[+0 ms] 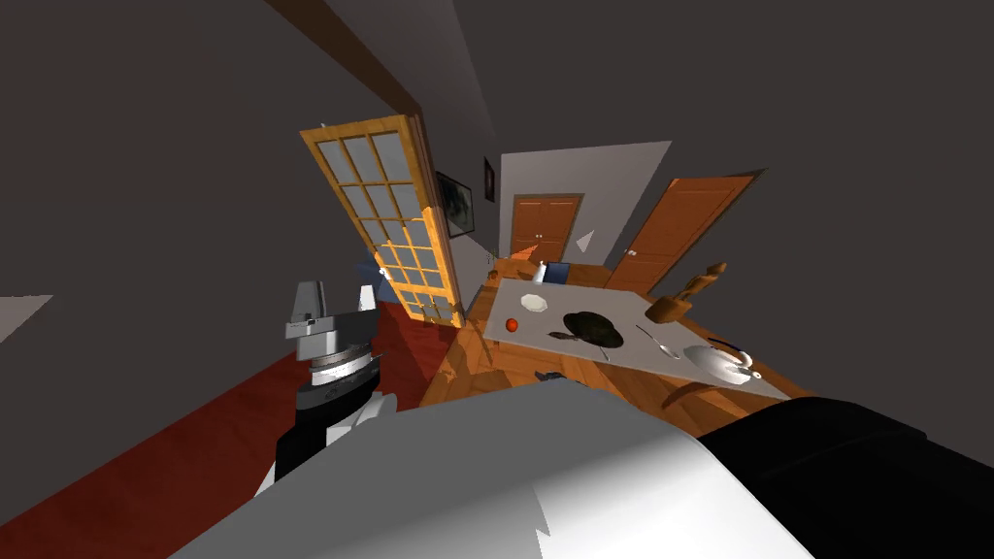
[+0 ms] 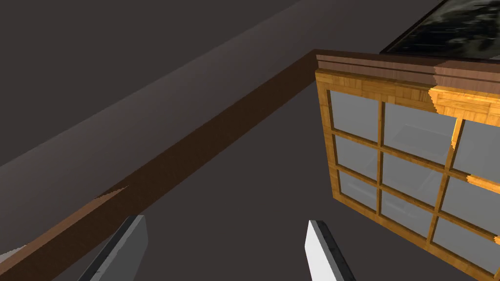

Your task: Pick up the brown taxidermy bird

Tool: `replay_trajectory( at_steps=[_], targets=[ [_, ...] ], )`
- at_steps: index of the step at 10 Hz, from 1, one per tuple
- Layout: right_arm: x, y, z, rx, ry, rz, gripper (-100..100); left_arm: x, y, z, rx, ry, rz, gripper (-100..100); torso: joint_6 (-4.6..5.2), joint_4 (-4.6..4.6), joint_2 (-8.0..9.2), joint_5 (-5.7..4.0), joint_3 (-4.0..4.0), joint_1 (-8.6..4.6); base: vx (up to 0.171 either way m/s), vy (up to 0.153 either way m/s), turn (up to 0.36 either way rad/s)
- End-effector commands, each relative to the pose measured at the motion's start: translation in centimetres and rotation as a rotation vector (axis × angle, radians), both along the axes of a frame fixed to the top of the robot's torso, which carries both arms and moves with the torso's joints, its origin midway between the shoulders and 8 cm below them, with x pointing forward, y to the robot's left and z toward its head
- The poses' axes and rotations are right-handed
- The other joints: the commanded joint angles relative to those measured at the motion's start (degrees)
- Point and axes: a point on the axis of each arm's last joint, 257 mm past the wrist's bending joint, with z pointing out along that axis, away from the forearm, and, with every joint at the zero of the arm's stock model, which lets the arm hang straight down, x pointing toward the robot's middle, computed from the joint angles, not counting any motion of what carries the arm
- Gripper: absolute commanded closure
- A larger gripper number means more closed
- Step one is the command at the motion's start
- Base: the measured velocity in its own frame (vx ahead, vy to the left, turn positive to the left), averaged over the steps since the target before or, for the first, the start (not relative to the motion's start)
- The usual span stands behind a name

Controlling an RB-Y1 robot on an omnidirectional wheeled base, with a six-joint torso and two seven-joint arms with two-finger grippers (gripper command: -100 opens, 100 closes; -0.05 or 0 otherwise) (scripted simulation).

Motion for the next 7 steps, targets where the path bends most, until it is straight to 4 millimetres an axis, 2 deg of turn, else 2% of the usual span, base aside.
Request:
replay_trajectory(
  at_steps=[1,2,4,7],
  targets=[
    [-2.0,-1.6,-2.1,-0.089,0.053,0.048,-100,0.0,0.0,0.0,0.000,0.000,0.000,0,0.00,0.00,0.00,0.00,0.00,0.00,0.044,-0.018,0.309],
    [-2.6,-2.4,-2.6,-0.101,0.069,0.040,-100,0.0,0.0,0.0,0.000,0.000,0.000,0,-0.05,0.00,-0.04,0.00,-0.02,0.01,0.036,-0.022,0.219],
    [-3.0,-2.9,-2.9,-0.109,0.080,0.034,-100,0.0,0.0,0.0,0.000,0.000,0.000,0,0.03,0.00,0.04,0.01,0.02,0.05,0.008,-0.008,-0.018],
    [-6.6,-7.3,-5.6,-0.268,0.174,0.116,-100,0.0,0.0,0.0,0.000,0.000,0.000,0,0.02,0.00,0.03,0.01,0.02,0.01,0.026,-0.024,0.292]
  ],
)
